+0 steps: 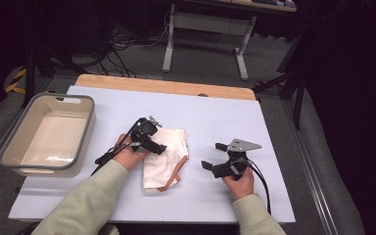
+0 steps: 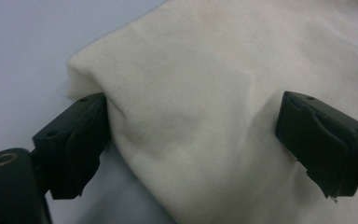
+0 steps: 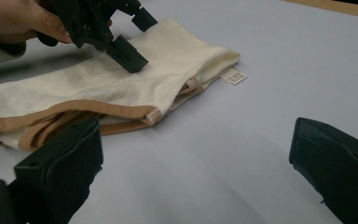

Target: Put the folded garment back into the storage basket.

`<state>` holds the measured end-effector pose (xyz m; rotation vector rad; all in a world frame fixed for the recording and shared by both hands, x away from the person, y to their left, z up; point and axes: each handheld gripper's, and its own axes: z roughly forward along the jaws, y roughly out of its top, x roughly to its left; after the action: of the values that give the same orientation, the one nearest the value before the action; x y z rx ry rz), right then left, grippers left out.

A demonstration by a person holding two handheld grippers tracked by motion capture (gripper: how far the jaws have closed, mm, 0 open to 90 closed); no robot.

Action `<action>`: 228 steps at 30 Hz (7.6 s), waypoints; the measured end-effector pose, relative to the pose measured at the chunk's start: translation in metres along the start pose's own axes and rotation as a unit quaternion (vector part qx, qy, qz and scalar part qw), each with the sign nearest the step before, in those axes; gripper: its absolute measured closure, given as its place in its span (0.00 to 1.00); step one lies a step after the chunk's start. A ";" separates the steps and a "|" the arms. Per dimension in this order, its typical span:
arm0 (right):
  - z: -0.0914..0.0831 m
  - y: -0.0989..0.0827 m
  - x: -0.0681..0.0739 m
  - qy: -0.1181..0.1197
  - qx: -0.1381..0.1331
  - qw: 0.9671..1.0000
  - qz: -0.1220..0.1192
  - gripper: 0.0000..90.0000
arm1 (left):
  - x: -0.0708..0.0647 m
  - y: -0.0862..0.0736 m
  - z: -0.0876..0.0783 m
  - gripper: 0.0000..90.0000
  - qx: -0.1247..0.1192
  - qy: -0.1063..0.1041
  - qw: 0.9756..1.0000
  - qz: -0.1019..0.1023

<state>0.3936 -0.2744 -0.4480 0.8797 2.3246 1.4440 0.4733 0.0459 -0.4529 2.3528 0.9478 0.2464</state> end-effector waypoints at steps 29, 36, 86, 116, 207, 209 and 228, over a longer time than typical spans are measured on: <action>-0.001 0.001 0.001 -0.006 -0.006 1.000 -0.008 0.02 | -0.008 0.000 -0.011 0.89 -0.024 -0.077 0.996 -0.047; -0.003 0.001 0.003 -0.009 -0.004 1.000 -0.016 0.04 | -0.008 0.003 -0.032 0.89 -0.087 -0.093 0.992 -0.018; -0.005 0.001 0.002 -0.004 -0.013 1.000 -0.010 0.03 | 0.019 -0.017 -0.184 0.89 -0.251 -0.075 0.961 0.090; -0.002 0.000 0.000 0.011 -0.003 1.000 -0.003 0.03 | 0.074 -0.056 -0.262 0.89 -0.247 0.028 0.967 0.052; 0.000 0.000 0.000 0.032 -0.001 0.999 0.000 0.02 | 0.196 -0.132 -0.206 0.50 -0.053 0.177 0.980 -0.079; 0.000 0.000 0.000 0.033 -0.001 0.999 0.000 0.02 | 0.193 -0.132 -0.205 0.53 -0.048 0.175 0.980 -0.078; 0.000 0.000 0.000 0.035 -0.002 0.999 0.001 0.02 | 0.177 -0.133 -0.170 0.97 0.080 0.057 0.992 -0.079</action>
<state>0.3933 -0.2744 -0.4480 0.8437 2.3708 1.5011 0.4628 0.3197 -0.4000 2.4124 1.2451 0.2510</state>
